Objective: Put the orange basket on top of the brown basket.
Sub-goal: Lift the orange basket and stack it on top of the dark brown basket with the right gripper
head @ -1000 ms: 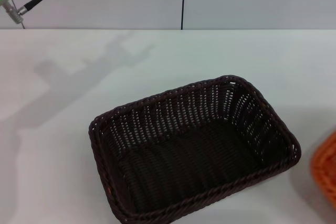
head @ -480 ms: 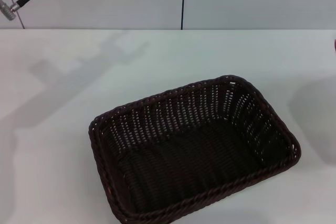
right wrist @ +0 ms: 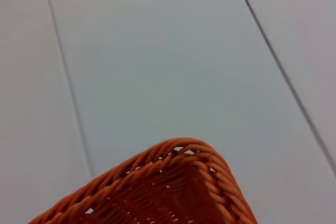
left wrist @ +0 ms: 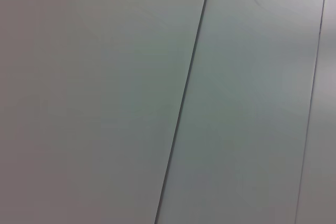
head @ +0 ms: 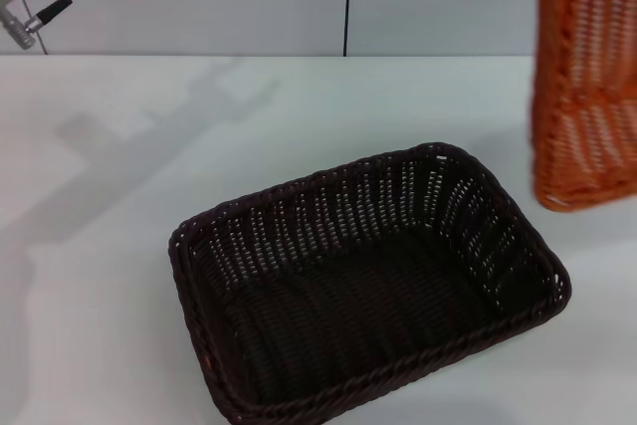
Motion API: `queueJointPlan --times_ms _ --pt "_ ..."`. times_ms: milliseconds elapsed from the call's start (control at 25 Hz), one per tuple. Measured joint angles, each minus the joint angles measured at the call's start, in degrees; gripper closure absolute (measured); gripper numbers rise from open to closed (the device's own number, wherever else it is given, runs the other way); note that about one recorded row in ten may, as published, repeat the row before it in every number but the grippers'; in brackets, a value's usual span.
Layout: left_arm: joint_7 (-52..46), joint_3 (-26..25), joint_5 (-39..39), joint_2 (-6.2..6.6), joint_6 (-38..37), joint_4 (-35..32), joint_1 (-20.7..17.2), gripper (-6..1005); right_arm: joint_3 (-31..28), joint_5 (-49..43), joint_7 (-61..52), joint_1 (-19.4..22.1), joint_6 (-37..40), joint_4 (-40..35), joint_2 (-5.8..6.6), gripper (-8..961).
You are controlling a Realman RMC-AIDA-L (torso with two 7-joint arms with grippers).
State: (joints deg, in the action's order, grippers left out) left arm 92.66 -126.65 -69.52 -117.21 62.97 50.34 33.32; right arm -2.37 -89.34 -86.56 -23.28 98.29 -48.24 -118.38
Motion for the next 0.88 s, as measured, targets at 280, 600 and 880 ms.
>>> queueJointPlan --times_ms 280,600,880 --pt "0.1 0.4 0.0 0.41 0.0 -0.9 0.5 159 6.3 6.7 10.3 -0.5 2.9 17.7 -0.56 802" --pt "0.1 0.5 -0.2 1.03 0.2 -1.9 0.8 160 13.2 6.6 22.0 -0.7 4.9 31.3 -0.57 802" --pt "-0.2 0.6 -1.4 1.54 0.3 -2.7 1.3 160 18.8 6.6 28.8 -0.6 7.1 41.2 -0.72 797"
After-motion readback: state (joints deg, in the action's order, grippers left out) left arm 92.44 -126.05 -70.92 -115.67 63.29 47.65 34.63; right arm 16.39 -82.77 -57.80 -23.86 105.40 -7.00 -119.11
